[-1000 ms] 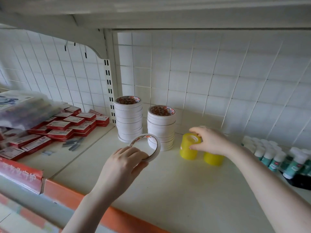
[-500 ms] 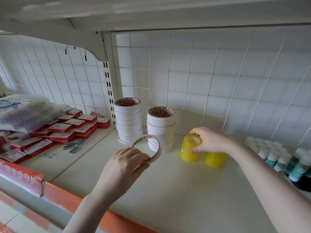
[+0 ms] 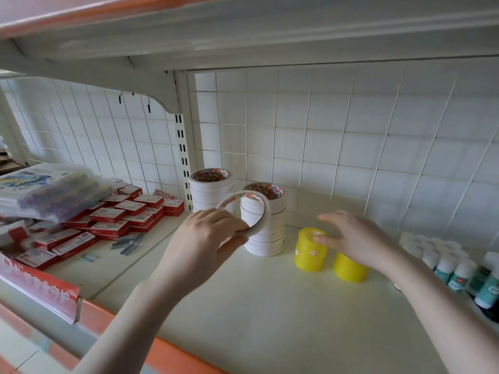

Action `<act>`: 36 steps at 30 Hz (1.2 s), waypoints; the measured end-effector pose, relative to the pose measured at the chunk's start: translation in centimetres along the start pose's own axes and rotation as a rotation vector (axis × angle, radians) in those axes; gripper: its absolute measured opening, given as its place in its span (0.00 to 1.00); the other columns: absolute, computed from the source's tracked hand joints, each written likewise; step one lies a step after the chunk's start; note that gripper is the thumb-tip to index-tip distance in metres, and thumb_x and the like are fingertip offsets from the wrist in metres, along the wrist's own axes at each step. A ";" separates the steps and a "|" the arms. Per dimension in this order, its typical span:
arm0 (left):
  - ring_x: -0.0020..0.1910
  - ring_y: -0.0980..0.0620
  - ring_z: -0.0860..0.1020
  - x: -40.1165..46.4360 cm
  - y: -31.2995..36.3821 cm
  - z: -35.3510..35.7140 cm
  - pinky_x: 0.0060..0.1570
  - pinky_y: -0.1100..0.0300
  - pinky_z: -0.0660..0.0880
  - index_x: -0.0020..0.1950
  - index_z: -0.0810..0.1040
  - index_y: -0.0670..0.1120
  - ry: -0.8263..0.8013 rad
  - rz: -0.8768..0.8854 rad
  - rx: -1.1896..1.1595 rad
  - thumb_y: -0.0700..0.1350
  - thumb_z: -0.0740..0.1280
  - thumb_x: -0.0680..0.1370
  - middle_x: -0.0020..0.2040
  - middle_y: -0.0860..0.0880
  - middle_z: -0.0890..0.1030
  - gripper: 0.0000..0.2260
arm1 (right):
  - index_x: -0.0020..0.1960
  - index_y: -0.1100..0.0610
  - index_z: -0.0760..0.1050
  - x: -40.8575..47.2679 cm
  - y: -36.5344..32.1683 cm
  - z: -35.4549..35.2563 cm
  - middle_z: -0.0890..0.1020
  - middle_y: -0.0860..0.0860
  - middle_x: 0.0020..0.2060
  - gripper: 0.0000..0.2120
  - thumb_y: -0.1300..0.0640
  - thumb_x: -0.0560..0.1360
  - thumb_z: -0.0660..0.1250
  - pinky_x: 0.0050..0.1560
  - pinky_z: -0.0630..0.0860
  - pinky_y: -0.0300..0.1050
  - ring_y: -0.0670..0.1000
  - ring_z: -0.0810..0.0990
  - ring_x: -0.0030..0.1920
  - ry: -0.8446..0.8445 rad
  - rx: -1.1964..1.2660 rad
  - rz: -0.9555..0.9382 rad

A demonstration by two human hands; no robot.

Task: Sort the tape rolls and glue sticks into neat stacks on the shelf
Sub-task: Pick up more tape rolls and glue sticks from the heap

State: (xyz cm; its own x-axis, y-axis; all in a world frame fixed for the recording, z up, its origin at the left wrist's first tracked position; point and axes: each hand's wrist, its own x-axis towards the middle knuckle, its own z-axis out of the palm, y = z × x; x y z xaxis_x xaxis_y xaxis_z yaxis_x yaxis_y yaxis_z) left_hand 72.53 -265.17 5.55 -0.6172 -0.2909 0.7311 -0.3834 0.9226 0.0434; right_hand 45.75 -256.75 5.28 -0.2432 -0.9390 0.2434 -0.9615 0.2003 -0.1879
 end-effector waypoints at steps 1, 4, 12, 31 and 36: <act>0.37 0.52 0.77 0.9 -0.1 -0.2 0.38 0.58 0.72 0.45 0.81 0.47 -0.014 0.001 0.007 0.51 0.64 0.74 0.39 0.54 0.80 0.10 | 0.71 0.49 0.66 -0.5 -0.1 -0.1 0.72 0.48 0.67 0.25 0.41 0.76 0.61 0.59 0.69 0.44 0.52 0.72 0.65 0.038 -0.020 0.010; 0.38 0.49 0.79 3.6 -0.5 -0.4 0.36 0.59 0.73 0.45 0.81 0.47 -0.043 -0.011 0.038 0.48 0.68 0.71 0.39 0.52 0.81 0.07 | 0.69 0.48 0.68 -1.6 -0.3 -0.2 0.74 0.46 0.66 0.23 0.42 0.77 0.60 0.56 0.67 0.40 0.50 0.72 0.63 0.113 -0.051 0.018; 0.44 0.47 0.78 8.4 -1.9 1.7 0.45 0.52 0.74 0.49 0.82 0.47 -0.218 -0.068 0.011 0.45 0.71 0.73 0.43 0.49 0.82 0.07 | 0.66 0.49 0.72 -2.9 -0.3 0.0 0.76 0.46 0.62 0.19 0.44 0.78 0.60 0.56 0.66 0.40 0.49 0.73 0.62 0.178 0.004 0.019; 0.46 0.57 0.77 10.4 -3.1 2.7 0.51 0.62 0.72 0.53 0.82 0.52 -0.507 -0.174 -0.053 0.47 0.69 0.75 0.47 0.55 0.81 0.08 | 0.59 0.49 0.77 -3.5 0.5 0.5 0.79 0.48 0.54 0.13 0.48 0.77 0.64 0.54 0.69 0.44 0.52 0.76 0.57 0.204 0.092 0.042; 0.41 0.61 0.74 10.6 -2.8 2.8 0.45 0.69 0.69 0.50 0.82 0.53 -0.499 -0.178 -0.079 0.48 0.69 0.75 0.43 0.57 0.79 0.05 | 0.61 0.50 0.76 -3.6 0.8 0.4 0.79 0.49 0.56 0.15 0.48 0.77 0.64 0.55 0.69 0.43 0.53 0.76 0.57 0.204 0.093 0.038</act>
State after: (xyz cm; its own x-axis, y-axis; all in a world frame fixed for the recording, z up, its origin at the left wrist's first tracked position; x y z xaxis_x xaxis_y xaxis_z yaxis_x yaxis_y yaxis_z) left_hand 65.10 -271.52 11.31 -0.8064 -0.5119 0.2960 -0.4708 0.8587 0.2023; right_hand 45.95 -253.29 3.84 -0.3083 -0.8536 0.4199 -0.9378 0.1986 -0.2849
